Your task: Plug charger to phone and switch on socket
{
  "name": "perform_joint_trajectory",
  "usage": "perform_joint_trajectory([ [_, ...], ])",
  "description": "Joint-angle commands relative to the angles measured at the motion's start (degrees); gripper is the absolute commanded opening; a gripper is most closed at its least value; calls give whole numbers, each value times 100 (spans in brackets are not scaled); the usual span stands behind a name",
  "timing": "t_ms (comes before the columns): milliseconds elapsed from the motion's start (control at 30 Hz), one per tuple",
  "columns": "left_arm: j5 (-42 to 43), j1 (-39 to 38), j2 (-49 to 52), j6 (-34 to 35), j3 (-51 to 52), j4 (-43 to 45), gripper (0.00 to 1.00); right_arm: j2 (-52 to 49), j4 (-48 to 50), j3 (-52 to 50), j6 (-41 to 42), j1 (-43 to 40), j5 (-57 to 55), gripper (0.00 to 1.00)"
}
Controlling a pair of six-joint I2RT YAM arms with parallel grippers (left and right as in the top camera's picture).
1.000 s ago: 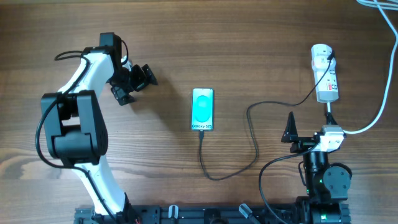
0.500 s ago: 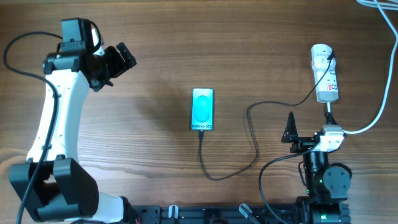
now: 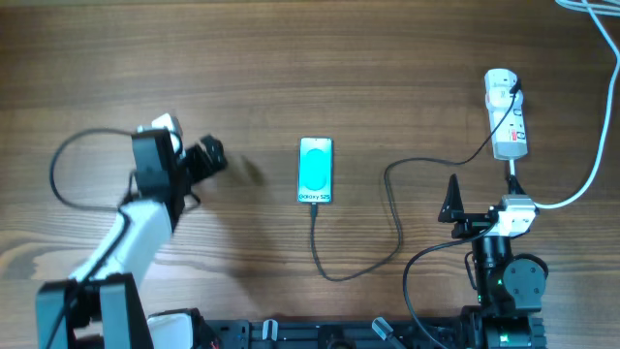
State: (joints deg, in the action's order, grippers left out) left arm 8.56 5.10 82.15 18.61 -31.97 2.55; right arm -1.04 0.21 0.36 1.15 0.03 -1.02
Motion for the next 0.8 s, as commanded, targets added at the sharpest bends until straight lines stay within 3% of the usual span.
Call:
perform_joint_trajectory([
  [0, -83, 7, -433, -564, 1161, 721, 100, 76, 17, -7, -103, 7, 114, 100],
  [133, -120, 7, -776, -625, 1950, 1314, 100, 76, 17, -7, -103, 7, 114, 100],
  [533, -273, 7, -1777, -619, 2999, 1331, 100, 76, 17, -7, -103, 7, 114, 100],
  [767, -313, 4, -2903, -597, 3167, 361, 100, 76, 17, -7, -103, 7, 114, 100],
])
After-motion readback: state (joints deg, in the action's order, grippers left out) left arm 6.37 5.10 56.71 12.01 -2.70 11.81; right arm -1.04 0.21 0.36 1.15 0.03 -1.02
